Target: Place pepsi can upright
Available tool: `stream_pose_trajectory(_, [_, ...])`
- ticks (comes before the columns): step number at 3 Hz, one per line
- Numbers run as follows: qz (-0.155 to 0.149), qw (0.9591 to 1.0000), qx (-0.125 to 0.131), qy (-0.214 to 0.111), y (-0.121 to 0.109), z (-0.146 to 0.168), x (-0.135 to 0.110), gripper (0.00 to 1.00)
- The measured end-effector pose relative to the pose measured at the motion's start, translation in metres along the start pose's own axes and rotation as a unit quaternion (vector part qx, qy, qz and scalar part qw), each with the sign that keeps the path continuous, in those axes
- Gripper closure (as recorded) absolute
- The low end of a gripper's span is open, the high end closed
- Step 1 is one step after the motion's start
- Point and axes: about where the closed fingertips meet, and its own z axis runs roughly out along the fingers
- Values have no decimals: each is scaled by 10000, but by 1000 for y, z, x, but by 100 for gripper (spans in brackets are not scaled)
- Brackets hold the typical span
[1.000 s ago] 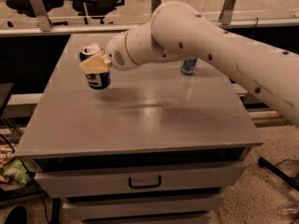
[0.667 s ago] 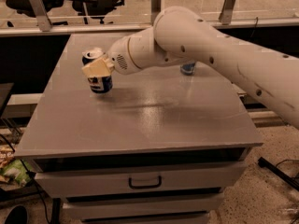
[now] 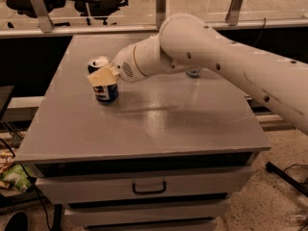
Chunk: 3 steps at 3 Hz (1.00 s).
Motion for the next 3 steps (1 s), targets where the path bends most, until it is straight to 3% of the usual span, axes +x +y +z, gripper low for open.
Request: stream_pose_trajectory(3, [-7,9999,-12,102,4,3,2,12])
